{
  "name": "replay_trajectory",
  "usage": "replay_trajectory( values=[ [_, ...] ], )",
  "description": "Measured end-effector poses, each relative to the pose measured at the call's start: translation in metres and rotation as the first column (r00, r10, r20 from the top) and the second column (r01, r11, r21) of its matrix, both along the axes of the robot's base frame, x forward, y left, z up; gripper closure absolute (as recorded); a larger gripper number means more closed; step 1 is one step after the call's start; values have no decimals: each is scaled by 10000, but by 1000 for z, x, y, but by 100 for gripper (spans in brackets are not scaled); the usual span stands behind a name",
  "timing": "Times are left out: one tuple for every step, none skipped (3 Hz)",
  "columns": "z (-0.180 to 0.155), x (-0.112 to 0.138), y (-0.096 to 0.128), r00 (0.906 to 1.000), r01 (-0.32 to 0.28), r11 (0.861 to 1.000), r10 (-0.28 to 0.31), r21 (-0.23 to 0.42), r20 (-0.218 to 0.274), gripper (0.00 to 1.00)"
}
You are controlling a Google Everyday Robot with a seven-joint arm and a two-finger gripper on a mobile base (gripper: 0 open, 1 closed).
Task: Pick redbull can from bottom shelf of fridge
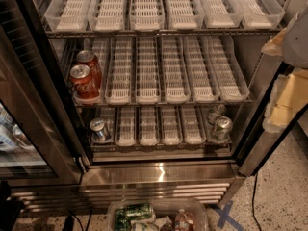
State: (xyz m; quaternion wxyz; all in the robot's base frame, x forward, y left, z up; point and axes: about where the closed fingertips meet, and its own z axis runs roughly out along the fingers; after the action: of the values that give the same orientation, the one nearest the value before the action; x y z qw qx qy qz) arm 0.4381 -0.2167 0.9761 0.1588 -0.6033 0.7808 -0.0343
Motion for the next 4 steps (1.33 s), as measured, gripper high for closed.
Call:
replay_trajectory(
  values=[
    [0, 0, 0, 10000, 0, 10000, 0, 0, 0, 0],
    [-11, 0, 4, 9999, 134, 9996, -136, 242, 56, 0],
    [-42, 1, 17, 9997, 262, 9973, -261, 680, -20, 0],
    [-70, 1, 38, 9999, 2, 9934, -20, 1144, 157, 0]
  ],
)
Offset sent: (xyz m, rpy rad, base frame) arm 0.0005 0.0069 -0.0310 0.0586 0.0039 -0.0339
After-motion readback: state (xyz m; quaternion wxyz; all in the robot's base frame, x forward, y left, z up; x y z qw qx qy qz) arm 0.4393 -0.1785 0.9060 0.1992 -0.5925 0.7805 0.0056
